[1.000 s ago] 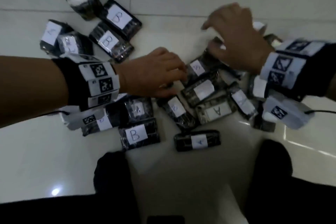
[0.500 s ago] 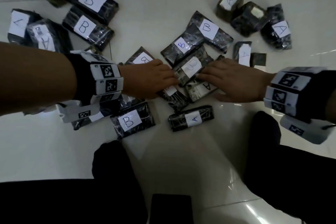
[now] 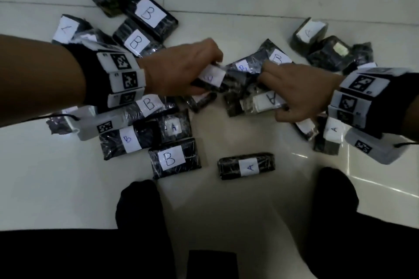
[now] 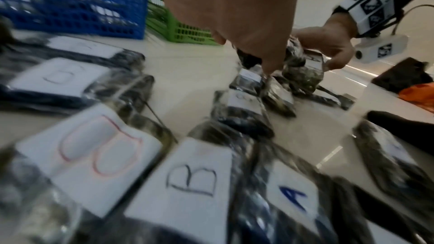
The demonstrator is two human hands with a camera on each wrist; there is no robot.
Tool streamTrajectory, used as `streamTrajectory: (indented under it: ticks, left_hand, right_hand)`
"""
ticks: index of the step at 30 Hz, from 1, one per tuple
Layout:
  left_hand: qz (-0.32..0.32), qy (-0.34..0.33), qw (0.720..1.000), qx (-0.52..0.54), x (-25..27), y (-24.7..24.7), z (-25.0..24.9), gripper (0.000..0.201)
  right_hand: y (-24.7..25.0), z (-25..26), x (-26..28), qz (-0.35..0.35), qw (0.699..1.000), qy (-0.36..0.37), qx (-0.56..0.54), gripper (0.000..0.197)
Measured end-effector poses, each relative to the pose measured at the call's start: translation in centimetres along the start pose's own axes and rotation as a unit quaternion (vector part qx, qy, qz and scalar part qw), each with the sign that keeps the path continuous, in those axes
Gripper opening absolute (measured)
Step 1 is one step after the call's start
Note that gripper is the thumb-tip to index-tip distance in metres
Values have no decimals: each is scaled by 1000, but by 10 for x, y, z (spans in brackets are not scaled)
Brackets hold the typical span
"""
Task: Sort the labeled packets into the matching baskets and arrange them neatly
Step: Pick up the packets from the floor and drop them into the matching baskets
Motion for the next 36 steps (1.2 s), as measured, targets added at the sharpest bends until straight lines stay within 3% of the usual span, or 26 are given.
streamTrajectory:
  ticks: [5,10,13,18,20,23,27,33,36]
  left_hand:
    - [-133,64,987,-55,-39,61,36,53]
    - [-244,135,960,-21,-95,117,52,53]
    - [-302,175,937,7,-129,142,63,47]
    - [-353,266,891,99,-182,168,84,41]
    - [-347,297,877,151,-202,167,94,42]
    - [-292,325,893,109,-233,157,103,39]
    - [-235,358,903,20,-254,132,109,33]
    - [-222,371,887,-164,-263,122,107,43]
    - [-175,412,875,-183,-256,116,118,55]
  right_hand:
    - [70,-57,-5,-146,985,-87,28,64]
    - [132,-113,14,-295,931,-213,34,62]
    - [159,-145,31,-410,862,-297,-23,54]
    - [170,-187,62,-589,689,-383,-177,48]
    - [163,-195,72,-613,657,-390,-202,47]
    - [148,-204,86,-612,643,-407,-216,44]
    - [125,-213,100,-583,661,-420,-215,43]
    - [108,-229,102,-571,662,-426,-233,43]
    - [108,-232,94,-569,668,-416,-236,43]
Point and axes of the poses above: each hand's wrist, its own x-axis away from the middle knuckle, its own y-axis out of the back of the hand, z = x × y, the point moved 8 cm from there along -x, towards the middle knuckle, and after that the axes turned 8 degrees about y, right-handed, at the moved point
